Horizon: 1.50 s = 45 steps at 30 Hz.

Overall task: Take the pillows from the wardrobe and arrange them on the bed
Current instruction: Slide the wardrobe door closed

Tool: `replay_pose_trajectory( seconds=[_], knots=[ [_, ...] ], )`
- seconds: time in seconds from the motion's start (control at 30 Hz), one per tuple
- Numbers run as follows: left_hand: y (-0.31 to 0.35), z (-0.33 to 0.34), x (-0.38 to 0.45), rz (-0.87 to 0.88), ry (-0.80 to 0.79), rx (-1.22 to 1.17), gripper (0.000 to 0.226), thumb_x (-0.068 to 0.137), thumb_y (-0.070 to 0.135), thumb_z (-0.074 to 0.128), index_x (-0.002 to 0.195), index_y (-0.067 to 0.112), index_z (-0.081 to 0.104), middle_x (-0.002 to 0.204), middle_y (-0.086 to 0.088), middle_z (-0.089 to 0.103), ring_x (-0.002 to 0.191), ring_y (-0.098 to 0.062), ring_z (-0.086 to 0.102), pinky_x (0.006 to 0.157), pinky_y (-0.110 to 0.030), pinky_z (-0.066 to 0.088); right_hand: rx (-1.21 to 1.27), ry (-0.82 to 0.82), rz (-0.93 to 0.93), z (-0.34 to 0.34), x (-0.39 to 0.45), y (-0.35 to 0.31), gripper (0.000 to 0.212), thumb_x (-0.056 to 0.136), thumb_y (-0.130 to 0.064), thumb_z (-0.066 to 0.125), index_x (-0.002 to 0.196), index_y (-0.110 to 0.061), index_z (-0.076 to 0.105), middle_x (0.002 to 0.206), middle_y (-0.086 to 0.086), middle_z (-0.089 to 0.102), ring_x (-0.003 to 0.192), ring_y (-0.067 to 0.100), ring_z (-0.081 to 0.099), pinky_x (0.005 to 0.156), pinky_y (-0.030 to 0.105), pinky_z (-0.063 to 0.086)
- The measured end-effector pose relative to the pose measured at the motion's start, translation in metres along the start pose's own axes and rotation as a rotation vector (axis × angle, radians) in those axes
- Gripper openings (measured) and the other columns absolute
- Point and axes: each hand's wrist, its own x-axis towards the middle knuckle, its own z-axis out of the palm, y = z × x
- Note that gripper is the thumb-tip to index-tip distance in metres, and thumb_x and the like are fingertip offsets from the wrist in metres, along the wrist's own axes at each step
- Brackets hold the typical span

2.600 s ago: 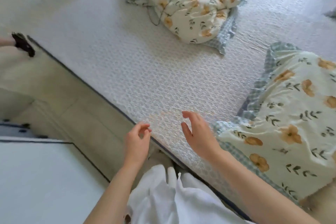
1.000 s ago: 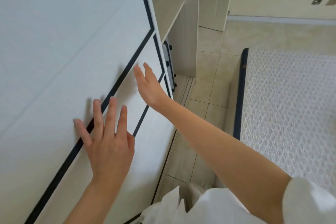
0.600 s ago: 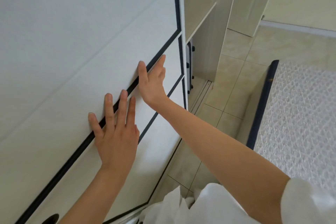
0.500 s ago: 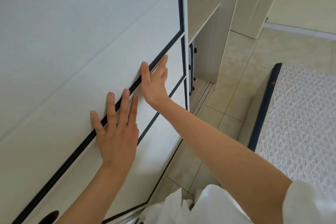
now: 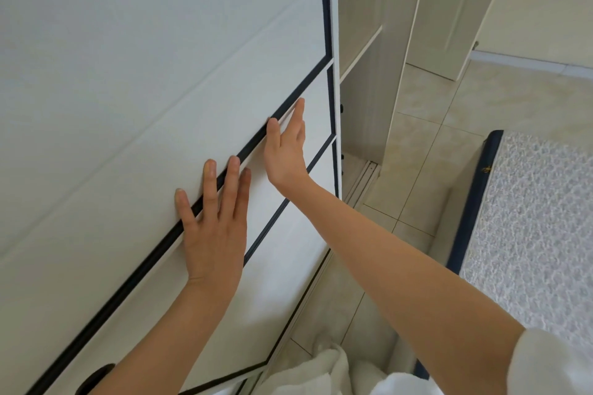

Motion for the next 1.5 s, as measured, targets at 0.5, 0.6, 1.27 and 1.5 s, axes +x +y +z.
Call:
replay_pose_trajectory(
  seconds=[0.5,0.6,1.27,1.5],
  knots=[
    [0.068,-0.008,0.106,0.032,-0.052,-0.166,0.069,0.091,0.006,0.020,0.158,0.015,0.013,0.166,-0.018,-0.007,0.148,-0.041,-0.020,0.115,-0.061,-0.013,0.018,0.097,0.036,-0.064,0.112,0.002,0.066,0.099,-0.050,0.030,0.153,-0.028,-0.001,0.162,-0.007,0.004,0.147,0.010,0.008,0.110,0.024,0.011],
    [0.077,-0.010,0.123,0.035,-0.054,-0.161,0.069,0.090,0.006,0.023,0.158,0.014,0.013,0.166,-0.018,-0.009,0.148,-0.042,-0.021,0.115,-0.061,-0.013,0.019,0.093,0.056,-0.075,0.128,0.000,0.067,0.097,-0.055,0.030,0.154,-0.030,0.003,0.162,-0.007,0.007,0.147,0.011,0.009,0.117,0.034,0.013],
    [0.157,-0.003,0.238,-0.019,0.002,-0.034,0.074,0.090,0.003,0.027,0.159,0.018,0.008,0.165,-0.019,-0.012,0.151,-0.037,-0.009,0.117,-0.058,-0.010,-0.003,-0.090,0.196,-0.160,0.249,-0.016,0.078,0.092,-0.059,0.039,0.153,-0.033,-0.001,0.163,0.005,0.001,0.145,0.026,0.019,0.103,0.035,0.023],
    [0.186,0.000,0.286,-0.010,0.080,-0.022,0.074,0.096,0.019,0.044,0.159,0.015,0.007,0.166,-0.010,0.001,0.152,-0.029,-0.001,0.118,-0.055,-0.002,-0.013,-0.064,0.181,-0.180,0.291,-0.013,0.078,0.091,-0.067,0.033,0.151,-0.037,-0.006,0.162,0.005,-0.008,0.146,0.027,0.017,0.106,0.039,0.021]
  ],
)
